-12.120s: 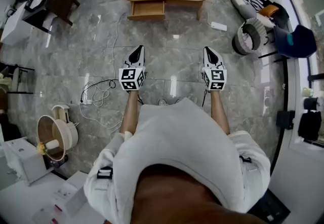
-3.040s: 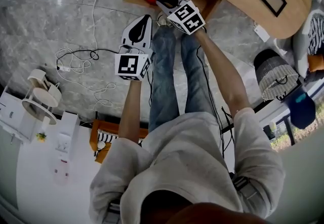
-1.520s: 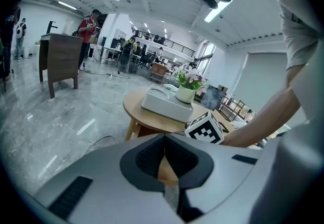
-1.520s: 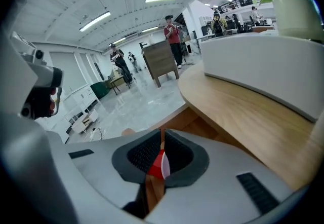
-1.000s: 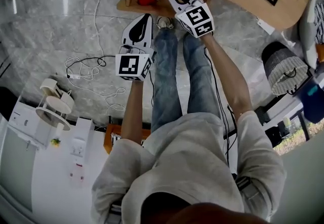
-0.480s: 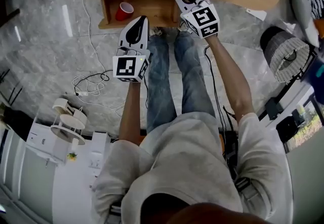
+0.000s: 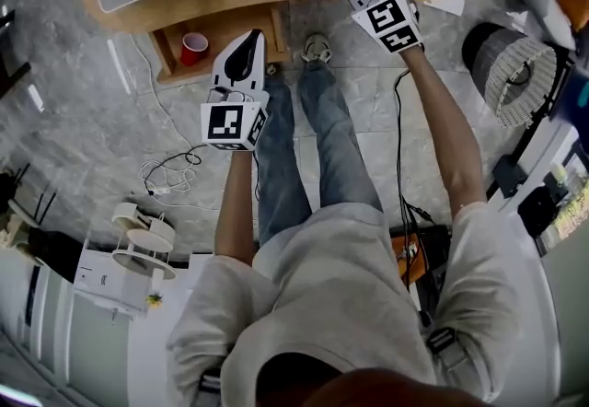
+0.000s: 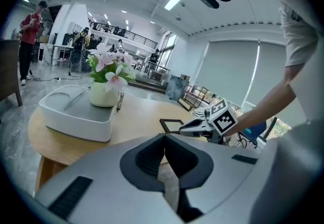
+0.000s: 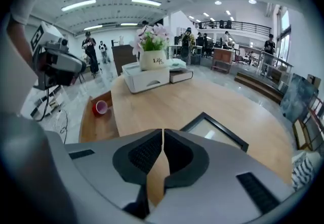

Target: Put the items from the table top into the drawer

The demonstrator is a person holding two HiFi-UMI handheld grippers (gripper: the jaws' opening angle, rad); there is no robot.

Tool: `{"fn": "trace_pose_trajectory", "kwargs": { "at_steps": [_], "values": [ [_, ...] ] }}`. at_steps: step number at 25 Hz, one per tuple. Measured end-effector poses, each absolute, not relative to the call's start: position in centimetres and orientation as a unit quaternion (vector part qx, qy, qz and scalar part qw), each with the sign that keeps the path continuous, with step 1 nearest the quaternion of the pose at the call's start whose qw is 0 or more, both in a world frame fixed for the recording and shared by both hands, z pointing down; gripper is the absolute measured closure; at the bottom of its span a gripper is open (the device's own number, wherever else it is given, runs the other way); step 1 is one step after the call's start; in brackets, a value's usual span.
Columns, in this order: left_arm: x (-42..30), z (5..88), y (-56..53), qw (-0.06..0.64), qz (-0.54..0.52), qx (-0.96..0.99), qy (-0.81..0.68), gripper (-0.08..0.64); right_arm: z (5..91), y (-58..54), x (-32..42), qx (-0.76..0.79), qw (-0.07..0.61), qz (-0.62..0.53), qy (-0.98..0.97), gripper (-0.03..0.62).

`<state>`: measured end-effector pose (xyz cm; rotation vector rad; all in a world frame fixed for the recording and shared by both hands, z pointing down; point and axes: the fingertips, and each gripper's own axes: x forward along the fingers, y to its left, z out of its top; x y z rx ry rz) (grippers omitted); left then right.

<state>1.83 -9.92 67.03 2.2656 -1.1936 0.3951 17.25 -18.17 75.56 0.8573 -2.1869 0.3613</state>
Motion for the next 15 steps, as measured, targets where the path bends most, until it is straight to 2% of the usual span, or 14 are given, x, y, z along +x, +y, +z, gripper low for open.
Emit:
{"fn": "trace_pose_trajectory", "kwargs": {
  "at_steps": [3,5,7,10,15],
  "values": [
    [2.9,67.5,-10.0,0.275,0.151,0.843,-0.438,0.543,77.0,-18.5,20.0,0.292,0.432,0.097,-0.848,0.561],
    [3.3,67.7,-10.1,0.276,0.154,0.842,-0.436,0.543,77.7,-18.6,21.3,0.26,0.469,0.068,-0.841,0.522],
    [3.3,67.8,-10.2,0.277,0.157,0.841,-0.437,0.543,78.2,-18.9,22.2,0.231,0.502,0.041,-0.832,0.518],
    [2.9,67.8,-10.5,0.278,0.16,0.839,-0.44,0.543,78.9,-19.5,22.9,0.193,0.544,0.008,-0.817,0.478],
    [2.2,67.9,-10.9,0.278,0.16,0.836,-0.445,0.543,80.1,-20.6,23.4,0.133,0.598,-0.029,-0.79,0.451]
  ]
}}
